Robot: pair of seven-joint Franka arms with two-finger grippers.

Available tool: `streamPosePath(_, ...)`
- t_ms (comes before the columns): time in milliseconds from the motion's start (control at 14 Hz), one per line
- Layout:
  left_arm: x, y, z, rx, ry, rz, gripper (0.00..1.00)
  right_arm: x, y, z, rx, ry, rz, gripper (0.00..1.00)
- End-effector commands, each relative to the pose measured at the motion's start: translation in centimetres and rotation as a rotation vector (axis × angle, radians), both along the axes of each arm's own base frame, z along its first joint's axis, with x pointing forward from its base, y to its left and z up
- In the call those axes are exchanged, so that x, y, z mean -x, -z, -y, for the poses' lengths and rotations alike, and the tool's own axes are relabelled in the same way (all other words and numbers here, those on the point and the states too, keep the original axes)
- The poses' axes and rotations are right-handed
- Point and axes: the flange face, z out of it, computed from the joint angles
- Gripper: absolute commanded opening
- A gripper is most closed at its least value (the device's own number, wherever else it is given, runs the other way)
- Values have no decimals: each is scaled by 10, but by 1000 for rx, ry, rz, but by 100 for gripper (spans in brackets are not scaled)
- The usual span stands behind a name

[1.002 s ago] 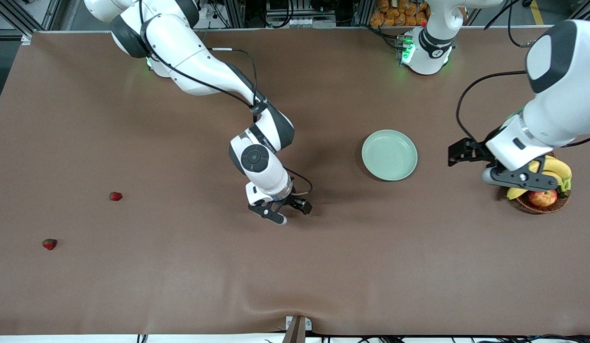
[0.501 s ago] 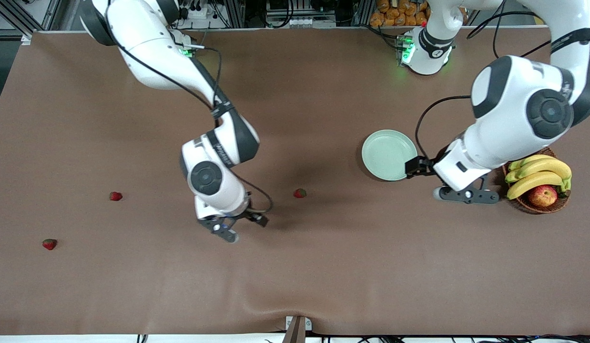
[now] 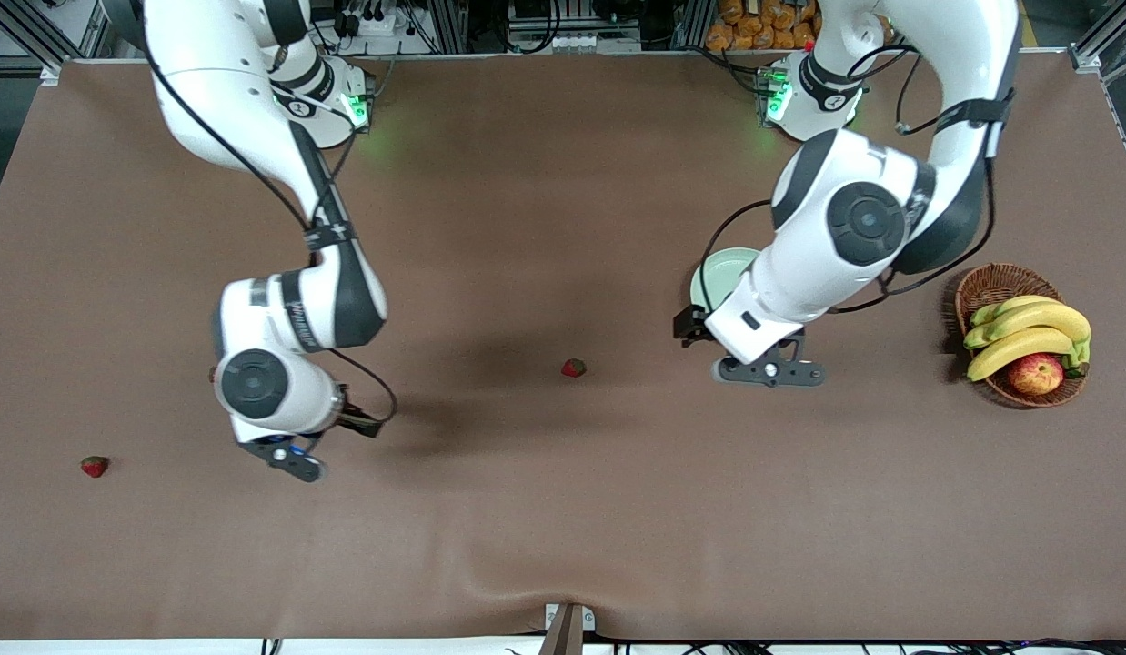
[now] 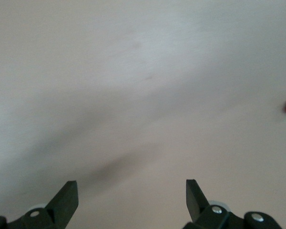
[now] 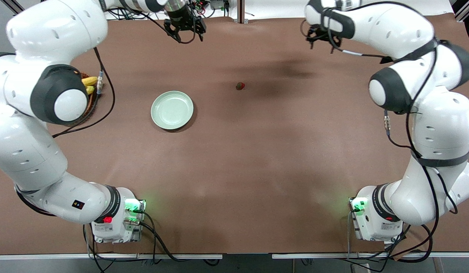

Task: Collect all strawberries into plate
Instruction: 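Push the plate with the left gripper while the right gripper reaches strawberries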

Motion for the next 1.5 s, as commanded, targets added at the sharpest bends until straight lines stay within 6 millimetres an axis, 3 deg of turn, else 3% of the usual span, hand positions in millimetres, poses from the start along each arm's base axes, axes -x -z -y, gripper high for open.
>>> streamPosePath(0, -7, 29, 25, 17, -28, 14, 100, 32, -25, 79, -46, 2, -38, 100)
streamPosePath(143, 0, 49, 54, 29, -41, 37, 100, 44, -29, 122, -72, -2, -59, 100)
streamPosePath(358, -1, 85, 80, 59, -53, 76, 100, 64, -21, 189, -113, -40, -57, 100)
streamPosePath(573, 19, 120, 134, 66, 20, 98, 100, 89, 2, 233, -130, -72, -15, 100)
streamPosePath(716, 19, 141, 139, 66, 22, 96, 100, 101, 15, 258, -133, -91, 5, 100)
streamPosePath(859, 33, 161, 159, 68, 52, 104, 100, 112, 24, 290, -141, -113, 18, 100)
streamPosePath(931, 35, 168, 164, 70, 59, 114, 100, 116, 28, 299, -148, -114, 18, 100)
streamPosePath(1074, 35, 193, 164, 70, 59, 127, 100, 118, 36, 295, -165, -95, 28, 100)
streamPosePath(1145, 44, 204, 175, 75, 75, 135, 100, 116, 40, 293, -175, -83, 45, 100)
streamPosePath(1432, 54, 224, 183, 66, 91, 124, 100, 110, 59, 298, -147, -78, 80, 100)
